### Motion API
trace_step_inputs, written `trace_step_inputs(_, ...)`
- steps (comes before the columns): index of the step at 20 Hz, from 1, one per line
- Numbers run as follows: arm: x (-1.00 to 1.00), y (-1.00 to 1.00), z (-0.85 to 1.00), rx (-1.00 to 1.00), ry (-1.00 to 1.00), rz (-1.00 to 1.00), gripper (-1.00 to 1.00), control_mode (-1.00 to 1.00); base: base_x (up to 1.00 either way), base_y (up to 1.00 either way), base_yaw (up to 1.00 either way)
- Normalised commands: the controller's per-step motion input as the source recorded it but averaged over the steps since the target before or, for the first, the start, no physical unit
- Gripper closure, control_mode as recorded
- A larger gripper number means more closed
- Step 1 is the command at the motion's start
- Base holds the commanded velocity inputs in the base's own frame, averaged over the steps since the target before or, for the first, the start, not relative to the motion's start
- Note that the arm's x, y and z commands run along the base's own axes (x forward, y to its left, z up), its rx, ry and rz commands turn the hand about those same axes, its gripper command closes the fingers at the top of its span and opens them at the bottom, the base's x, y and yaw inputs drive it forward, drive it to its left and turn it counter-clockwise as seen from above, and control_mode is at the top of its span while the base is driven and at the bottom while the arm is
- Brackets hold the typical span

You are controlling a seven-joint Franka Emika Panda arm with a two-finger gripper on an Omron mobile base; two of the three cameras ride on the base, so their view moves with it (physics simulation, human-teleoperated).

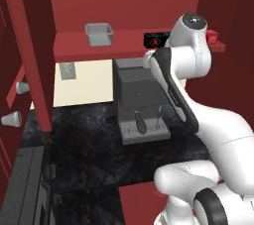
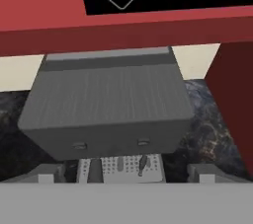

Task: Retrieve the tupperware and aluminum foil from the cabinet and place them on the dining counter near the plate with kebab skewer and steak to prepare for storing leftovers.

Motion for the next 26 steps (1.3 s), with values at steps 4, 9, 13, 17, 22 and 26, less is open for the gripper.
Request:
trace_step_inputs(4,0.0,0.34,0.51,0.0,-0.18,-0.25,-1.0,-1.0,0.0,0.0,0.0)
trace_step_inputs(9,0.0,0.27,0.32,0.0,-0.1,-0.3,-1.0,-1.0,0.0,0.0,0.0)
trace_step_inputs(13,0.0,0.0,0.16,0.05,0.0,-0.21,-1.0,-1.0,0.0,0.0,0.0)
trace_step_inputs(17,0.03,0.0,0.15,0.03,-0.01,-0.2,-1.0,-1.0,0.0,0.0,0.0)
trace_step_inputs(22,0.15,0.14,0.15,0.0,-0.07,-0.23,-1.0,-1.0,0.0,0.0,0.0)
trace_step_inputs(26,0.2,0.23,0.08,0.0,-0.1,-0.24,-1.0,-1.0,0.0,0.0,0.0)
